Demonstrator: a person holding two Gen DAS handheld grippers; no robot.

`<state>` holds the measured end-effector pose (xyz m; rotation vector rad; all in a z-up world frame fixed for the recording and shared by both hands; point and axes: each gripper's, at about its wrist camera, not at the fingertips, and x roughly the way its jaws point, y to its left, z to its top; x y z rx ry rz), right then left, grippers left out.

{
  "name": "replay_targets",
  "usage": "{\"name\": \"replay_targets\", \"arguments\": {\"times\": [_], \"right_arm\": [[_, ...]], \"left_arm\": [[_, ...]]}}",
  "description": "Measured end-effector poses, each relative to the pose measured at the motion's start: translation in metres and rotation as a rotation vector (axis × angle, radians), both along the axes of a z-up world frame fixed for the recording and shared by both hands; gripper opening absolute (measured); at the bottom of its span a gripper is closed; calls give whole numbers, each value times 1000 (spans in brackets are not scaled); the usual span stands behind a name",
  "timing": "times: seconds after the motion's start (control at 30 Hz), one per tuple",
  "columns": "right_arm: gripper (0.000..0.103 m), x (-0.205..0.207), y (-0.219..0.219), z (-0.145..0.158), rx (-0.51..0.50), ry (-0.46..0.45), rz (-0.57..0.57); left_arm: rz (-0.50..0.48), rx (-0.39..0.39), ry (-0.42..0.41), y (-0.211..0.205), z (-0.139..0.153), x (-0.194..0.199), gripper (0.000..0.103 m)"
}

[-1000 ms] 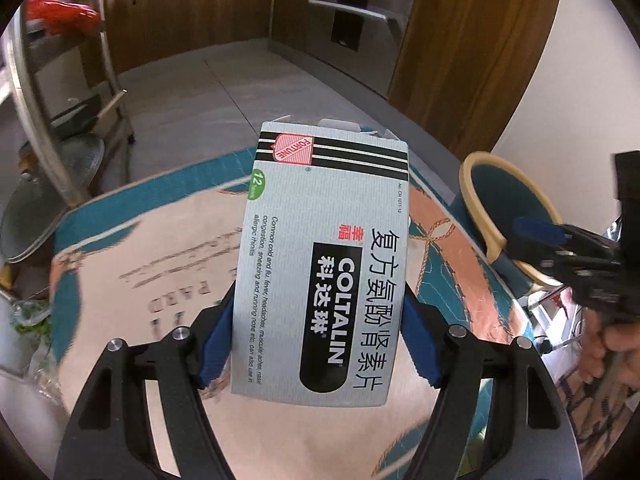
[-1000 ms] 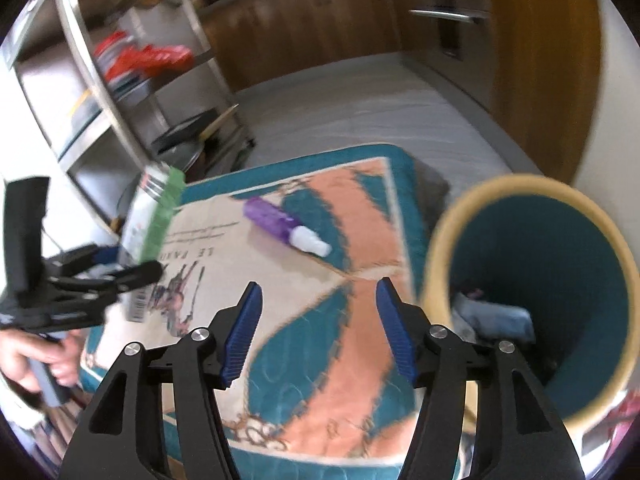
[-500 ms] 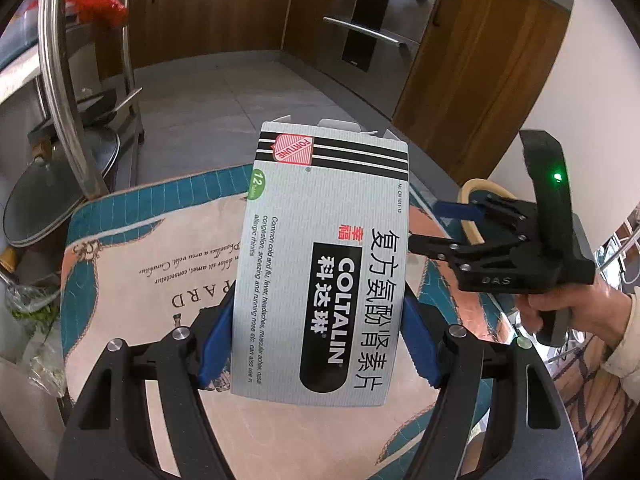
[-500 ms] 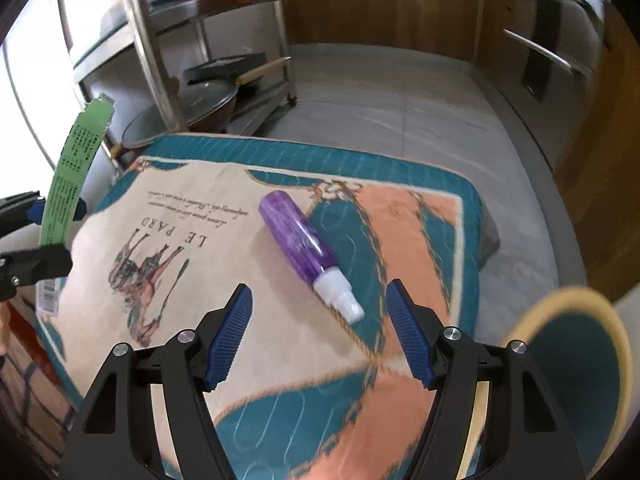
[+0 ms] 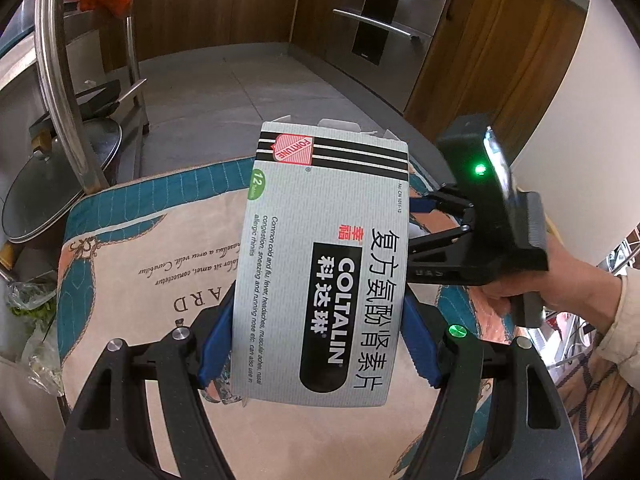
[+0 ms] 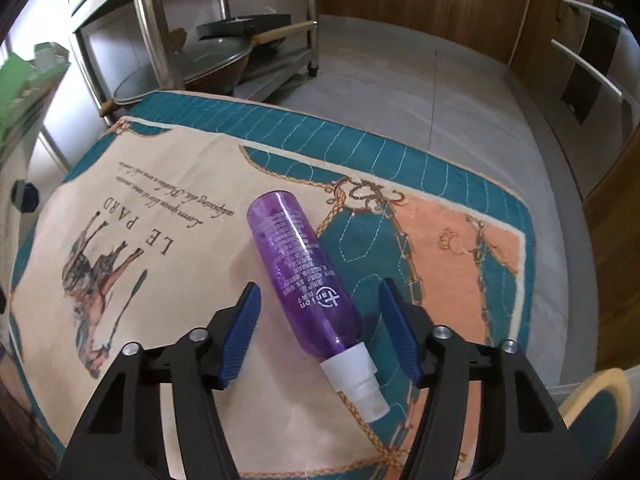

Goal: Collect trash
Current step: 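Grasp the purple spray bottle with the right gripper while the left holds the box, then carry the medicine box with the left gripper while the right carries the bottle over the bin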

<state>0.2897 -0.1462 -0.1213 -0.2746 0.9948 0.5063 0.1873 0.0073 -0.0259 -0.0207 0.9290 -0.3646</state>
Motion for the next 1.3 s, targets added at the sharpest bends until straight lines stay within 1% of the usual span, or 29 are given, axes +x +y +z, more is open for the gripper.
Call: {"name": "replay_targets", "arguments": {"times": [0.07, 0.2, 0.3, 0.53, 0.73, 0.97, 1.07, 1.3], "right_arm": [[44, 0, 1, -4, -4, 9, -1], [37, -6, 3, -3, 4, 10, 9], [35, -15, 6, -1, 24, 18, 18], [34, -49, 12, 11, 37, 6, 37], [33, -75, -5, 32, 101, -4, -38], [33, -109, -30, 56, 142, -33, -119], [33, -123, -40, 64, 157, -47, -151], [33, -151, -67, 81, 184, -89, -217]], "left_arm": [[-3, 1, 0, -1, -1, 0, 72], [-5, 1, -5, -3, -1, 0, 72], [1, -1, -14, -3, 1, 0, 72], [8, -12, -32, -3, 7, -3, 72], [17, -26, -48, -3, 14, -7, 72], [9, -45, -70, -7, 23, -14, 72], [-5, -60, -80, -14, 29, -18, 72], [-60, -64, -105, -37, 39, -25, 72]]}}
